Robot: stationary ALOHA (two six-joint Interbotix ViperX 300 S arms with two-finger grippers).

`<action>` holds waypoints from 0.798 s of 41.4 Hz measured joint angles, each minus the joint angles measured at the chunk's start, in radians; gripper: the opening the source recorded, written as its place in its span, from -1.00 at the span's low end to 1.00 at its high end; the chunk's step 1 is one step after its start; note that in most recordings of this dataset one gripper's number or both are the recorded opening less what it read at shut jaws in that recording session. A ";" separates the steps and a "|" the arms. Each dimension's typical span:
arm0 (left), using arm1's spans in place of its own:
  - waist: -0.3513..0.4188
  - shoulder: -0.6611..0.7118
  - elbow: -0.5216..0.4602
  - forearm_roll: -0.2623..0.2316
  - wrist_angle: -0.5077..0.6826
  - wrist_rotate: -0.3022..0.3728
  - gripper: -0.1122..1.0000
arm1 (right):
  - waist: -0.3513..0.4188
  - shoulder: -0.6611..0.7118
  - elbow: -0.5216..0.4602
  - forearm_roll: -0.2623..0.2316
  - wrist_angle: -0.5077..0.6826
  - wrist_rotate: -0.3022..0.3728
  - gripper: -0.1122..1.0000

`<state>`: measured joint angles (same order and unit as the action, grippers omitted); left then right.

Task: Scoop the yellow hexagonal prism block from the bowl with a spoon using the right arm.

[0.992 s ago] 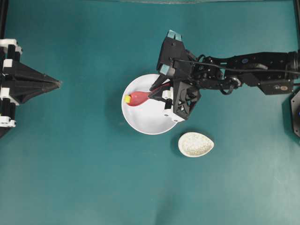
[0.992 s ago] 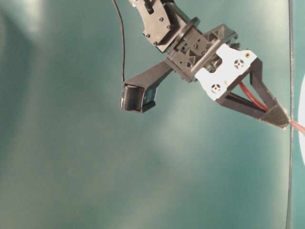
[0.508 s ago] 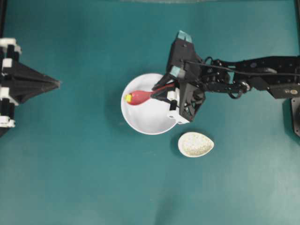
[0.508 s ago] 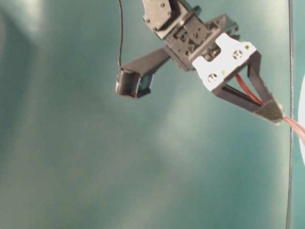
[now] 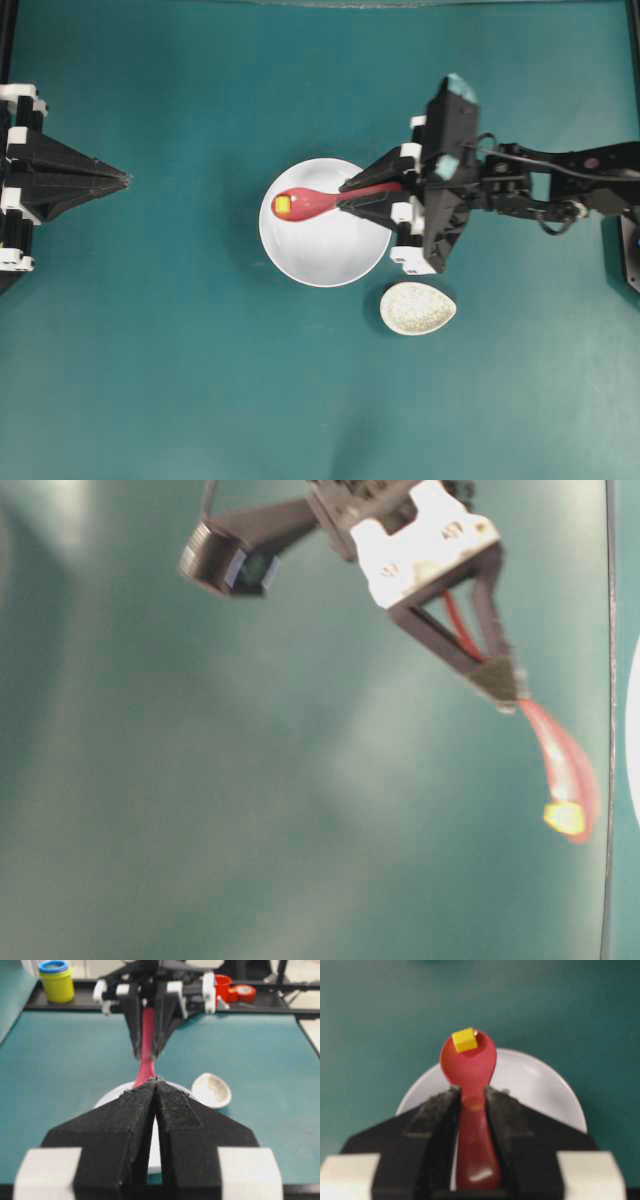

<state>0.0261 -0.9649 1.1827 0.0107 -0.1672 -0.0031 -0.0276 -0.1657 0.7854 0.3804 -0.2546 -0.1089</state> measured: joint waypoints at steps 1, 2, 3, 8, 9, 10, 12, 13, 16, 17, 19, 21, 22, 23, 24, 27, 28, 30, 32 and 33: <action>0.000 0.000 -0.002 0.000 0.000 0.002 -0.79 | 0.002 -0.009 0.008 0.000 -0.012 0.011 -0.36; 0.000 0.000 0.000 0.000 -0.002 0.000 -0.79 | 0.002 -0.017 0.014 0.000 -0.023 0.018 -0.36; 0.000 0.000 0.000 0.000 0.000 0.002 -0.79 | 0.002 -0.026 0.020 0.000 -0.031 0.029 -0.36; 0.000 0.000 0.000 0.000 0.000 0.002 -0.79 | 0.002 -0.074 0.054 0.000 -0.067 0.066 -0.36; 0.000 0.000 0.000 0.000 0.000 0.002 -0.79 | 0.002 -0.083 0.061 0.000 -0.072 0.072 -0.36; 0.000 0.000 0.000 0.000 0.000 0.000 -0.79 | 0.002 -0.094 0.069 0.000 -0.077 0.078 -0.36; 0.000 0.000 0.000 -0.002 0.000 0.000 -0.79 | 0.002 -0.109 0.080 0.000 -0.081 0.084 -0.36; 0.000 0.000 0.000 0.000 0.000 0.000 -0.79 | 0.002 -0.117 0.086 0.000 -0.083 0.087 -0.36; -0.002 0.000 0.000 -0.002 0.000 0.000 -0.79 | 0.002 -0.140 0.100 0.000 -0.084 0.095 -0.36; 0.000 0.000 0.000 0.000 0.000 0.000 -0.79 | 0.002 -0.147 0.104 0.000 -0.083 0.095 -0.36; -0.002 0.000 0.000 0.000 0.000 0.000 -0.79 | 0.002 -0.161 0.110 0.000 -0.083 0.101 -0.36; 0.000 0.000 0.000 -0.002 0.000 0.000 -0.79 | 0.002 -0.173 0.115 0.000 -0.083 0.107 -0.35; -0.002 0.000 0.000 0.000 0.000 0.000 -0.79 | 0.003 -0.179 0.117 0.000 -0.084 0.109 -0.35; 0.000 0.000 0.000 0.000 0.000 0.000 -0.79 | 0.003 -0.184 0.118 0.000 -0.084 0.110 -0.36; -0.002 -0.002 0.000 0.000 0.000 0.000 -0.79 | 0.002 -0.189 0.121 0.000 -0.084 0.110 -0.36; 0.000 0.000 0.000 0.000 0.000 0.000 -0.79 | 0.002 -0.196 0.126 0.000 -0.086 0.112 -0.36; 0.000 0.000 0.000 -0.002 0.000 0.000 -0.79 | 0.002 -0.199 0.126 0.000 -0.086 0.112 -0.36; -0.002 0.000 0.000 0.000 0.000 0.000 -0.79 | 0.002 -0.202 0.127 0.000 -0.086 0.112 -0.36; 0.000 0.000 0.000 -0.002 0.000 0.000 -0.79 | 0.002 -0.204 0.127 0.000 -0.086 0.112 -0.36; 0.000 -0.002 0.000 0.000 -0.002 0.002 -0.79 | 0.003 -0.204 0.129 0.000 -0.086 0.112 -0.36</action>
<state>0.0261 -0.9664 1.1827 0.0107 -0.1687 -0.0015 -0.0245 -0.3697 0.9143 0.3804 -0.3405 0.0031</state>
